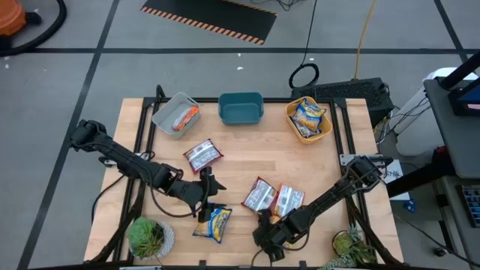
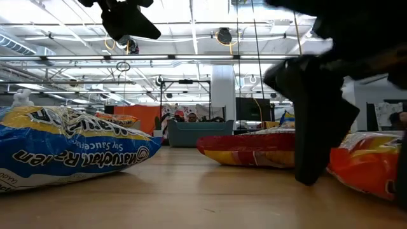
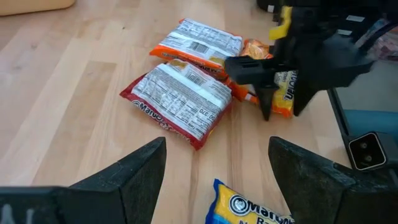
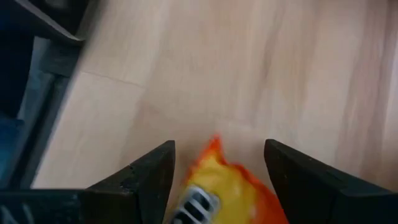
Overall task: Sort Maruchan noodles
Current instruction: Put the bottom orange noodle pack into the gray bin
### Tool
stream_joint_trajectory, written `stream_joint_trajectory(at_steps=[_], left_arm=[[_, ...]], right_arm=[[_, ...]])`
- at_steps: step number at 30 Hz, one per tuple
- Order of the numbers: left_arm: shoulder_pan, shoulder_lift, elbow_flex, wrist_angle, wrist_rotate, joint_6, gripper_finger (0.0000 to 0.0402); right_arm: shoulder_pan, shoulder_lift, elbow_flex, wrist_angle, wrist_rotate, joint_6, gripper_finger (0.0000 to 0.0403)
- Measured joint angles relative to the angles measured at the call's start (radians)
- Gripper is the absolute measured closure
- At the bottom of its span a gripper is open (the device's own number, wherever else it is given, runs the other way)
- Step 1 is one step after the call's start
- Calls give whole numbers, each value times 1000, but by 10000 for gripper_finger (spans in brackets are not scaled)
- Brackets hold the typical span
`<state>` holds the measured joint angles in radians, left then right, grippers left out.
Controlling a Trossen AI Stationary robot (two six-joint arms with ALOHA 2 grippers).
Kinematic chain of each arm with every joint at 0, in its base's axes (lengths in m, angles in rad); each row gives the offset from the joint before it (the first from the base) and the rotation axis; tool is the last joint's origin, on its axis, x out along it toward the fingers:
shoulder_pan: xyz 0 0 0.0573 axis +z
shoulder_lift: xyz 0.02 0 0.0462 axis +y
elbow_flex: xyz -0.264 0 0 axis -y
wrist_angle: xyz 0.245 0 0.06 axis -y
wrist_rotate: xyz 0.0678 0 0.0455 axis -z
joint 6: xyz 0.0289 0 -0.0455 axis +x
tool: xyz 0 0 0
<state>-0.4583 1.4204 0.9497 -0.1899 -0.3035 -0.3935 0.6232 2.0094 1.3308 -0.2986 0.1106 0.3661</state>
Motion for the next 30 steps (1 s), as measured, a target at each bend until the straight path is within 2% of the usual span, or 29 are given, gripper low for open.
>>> stream_joint_trajectory(at_steps=[4,9,21,30], left_arm=[[0,0,0,0,0,-1,117],[0,0,0,0,1,-2,117],[6,0,0,0,19,18,117],[30,0,0,0,18,25,117]], right_arm=[[-17,0,4,-79,-30,68,163],[-18,0,4,-93,-42,58,180],[-16,0,2,-70,-51,-35,337],[-15,-46,-3,-59,-68,-106,394]])
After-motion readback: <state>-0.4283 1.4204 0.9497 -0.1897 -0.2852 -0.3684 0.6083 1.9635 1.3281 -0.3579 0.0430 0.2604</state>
